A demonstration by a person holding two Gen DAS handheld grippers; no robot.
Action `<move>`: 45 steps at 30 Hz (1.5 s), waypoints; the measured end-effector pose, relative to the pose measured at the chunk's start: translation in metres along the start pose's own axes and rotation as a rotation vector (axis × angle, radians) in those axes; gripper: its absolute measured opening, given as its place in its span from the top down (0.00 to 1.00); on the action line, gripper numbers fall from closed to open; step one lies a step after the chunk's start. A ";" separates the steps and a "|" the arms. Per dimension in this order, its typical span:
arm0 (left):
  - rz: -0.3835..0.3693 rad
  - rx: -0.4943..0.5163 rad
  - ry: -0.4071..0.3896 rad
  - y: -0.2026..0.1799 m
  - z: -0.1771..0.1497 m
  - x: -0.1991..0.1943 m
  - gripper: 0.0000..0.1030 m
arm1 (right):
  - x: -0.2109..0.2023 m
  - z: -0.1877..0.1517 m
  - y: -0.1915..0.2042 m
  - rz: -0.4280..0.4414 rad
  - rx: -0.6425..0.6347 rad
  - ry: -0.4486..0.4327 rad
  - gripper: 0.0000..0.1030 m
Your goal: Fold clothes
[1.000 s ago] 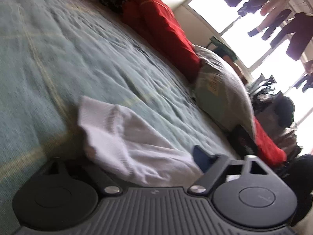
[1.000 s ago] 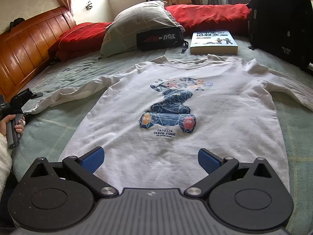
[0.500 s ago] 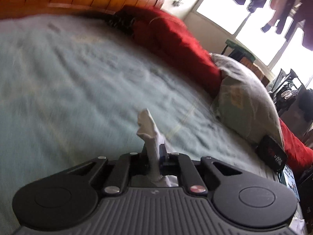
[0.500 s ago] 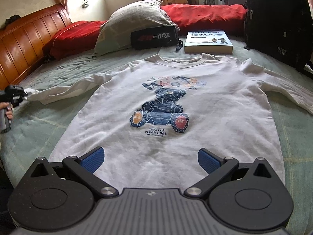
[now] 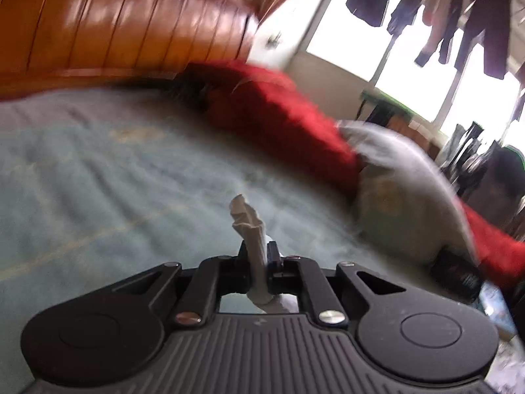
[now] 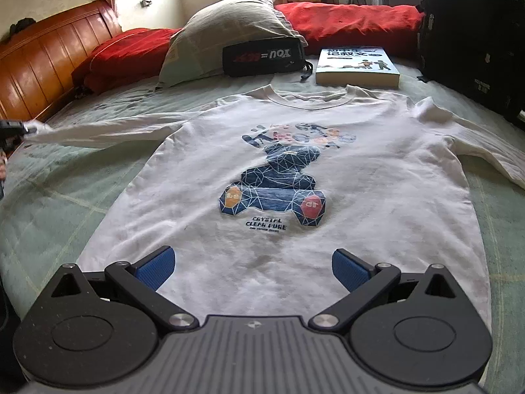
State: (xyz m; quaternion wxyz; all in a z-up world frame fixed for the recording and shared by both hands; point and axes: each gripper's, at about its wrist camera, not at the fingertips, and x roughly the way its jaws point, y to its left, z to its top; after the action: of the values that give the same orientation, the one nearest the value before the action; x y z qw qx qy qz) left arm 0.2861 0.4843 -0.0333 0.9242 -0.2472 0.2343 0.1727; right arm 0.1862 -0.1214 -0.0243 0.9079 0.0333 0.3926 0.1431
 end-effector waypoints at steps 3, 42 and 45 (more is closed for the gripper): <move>0.093 -0.014 0.075 0.016 -0.007 0.008 0.85 | 0.001 0.000 -0.001 0.006 0.006 0.004 0.00; -0.180 0.648 0.265 -0.187 -0.138 -0.046 0.19 | -0.026 0.011 -0.005 0.084 -0.025 -0.071 0.00; -0.251 0.674 0.277 -0.191 -0.145 -0.072 0.17 | -0.028 0.020 -0.001 0.169 -0.081 -0.151 0.00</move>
State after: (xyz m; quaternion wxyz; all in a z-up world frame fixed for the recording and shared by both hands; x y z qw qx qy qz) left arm 0.2591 0.2356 -0.0361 0.9271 0.0228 0.3687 -0.0634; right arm 0.1823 -0.1292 0.0094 0.9202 0.0401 0.3129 0.2317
